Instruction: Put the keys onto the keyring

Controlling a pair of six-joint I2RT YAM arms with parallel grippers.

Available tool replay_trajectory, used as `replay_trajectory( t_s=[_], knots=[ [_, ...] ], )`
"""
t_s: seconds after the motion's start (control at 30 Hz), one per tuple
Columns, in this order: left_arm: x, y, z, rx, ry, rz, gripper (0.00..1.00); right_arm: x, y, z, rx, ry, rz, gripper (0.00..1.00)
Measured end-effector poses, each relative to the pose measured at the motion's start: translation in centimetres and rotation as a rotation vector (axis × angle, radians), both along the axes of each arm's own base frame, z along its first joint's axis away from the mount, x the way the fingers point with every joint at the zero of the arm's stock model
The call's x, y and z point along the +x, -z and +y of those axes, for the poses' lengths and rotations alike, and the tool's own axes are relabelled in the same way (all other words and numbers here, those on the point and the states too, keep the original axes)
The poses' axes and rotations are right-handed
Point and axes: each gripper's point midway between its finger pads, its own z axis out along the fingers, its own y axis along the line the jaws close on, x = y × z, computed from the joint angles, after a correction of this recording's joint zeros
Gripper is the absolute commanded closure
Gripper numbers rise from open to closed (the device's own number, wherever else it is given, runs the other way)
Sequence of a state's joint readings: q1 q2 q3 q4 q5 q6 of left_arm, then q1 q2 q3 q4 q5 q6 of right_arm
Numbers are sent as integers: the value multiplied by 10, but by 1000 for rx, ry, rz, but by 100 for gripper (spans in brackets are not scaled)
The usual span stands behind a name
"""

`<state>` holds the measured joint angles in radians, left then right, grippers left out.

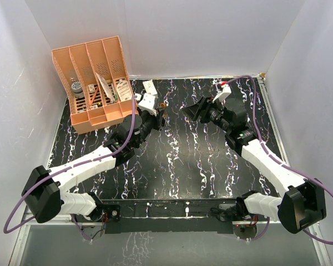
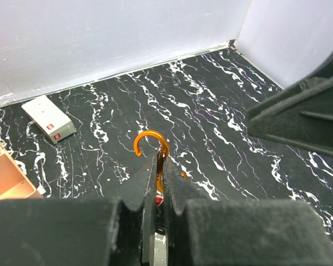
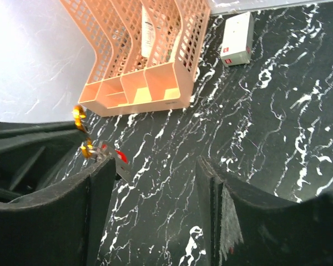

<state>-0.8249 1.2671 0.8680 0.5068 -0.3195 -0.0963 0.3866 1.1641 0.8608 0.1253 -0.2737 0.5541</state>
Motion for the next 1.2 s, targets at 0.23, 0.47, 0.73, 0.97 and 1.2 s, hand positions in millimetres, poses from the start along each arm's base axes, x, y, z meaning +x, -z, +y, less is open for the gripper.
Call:
replay_trajectory(
  t_s=[0.23, 0.47, 0.73, 0.97, 1.2],
  knots=[
    [-6, 9, -17, 32, 100, 5, 100, -2, -24, 10, 23, -66, -47, 51],
    [-10, 19, -32, 63, 179, 20, 100, -3, -20, 20, 21, -106, -33, 55],
    [-11, 17, -39, 64, 209, 18, 100, -2, -7, 38, 0, -145, 1, 59],
    [-10, 17, -42, 74, 222, 22, 100, -7, -13, 49, -11, -169, -20, 64],
    [-12, 21, -43, 87, 234, 33, 100, -4, -13, 50, -16, -156, -24, 69]
  ],
)
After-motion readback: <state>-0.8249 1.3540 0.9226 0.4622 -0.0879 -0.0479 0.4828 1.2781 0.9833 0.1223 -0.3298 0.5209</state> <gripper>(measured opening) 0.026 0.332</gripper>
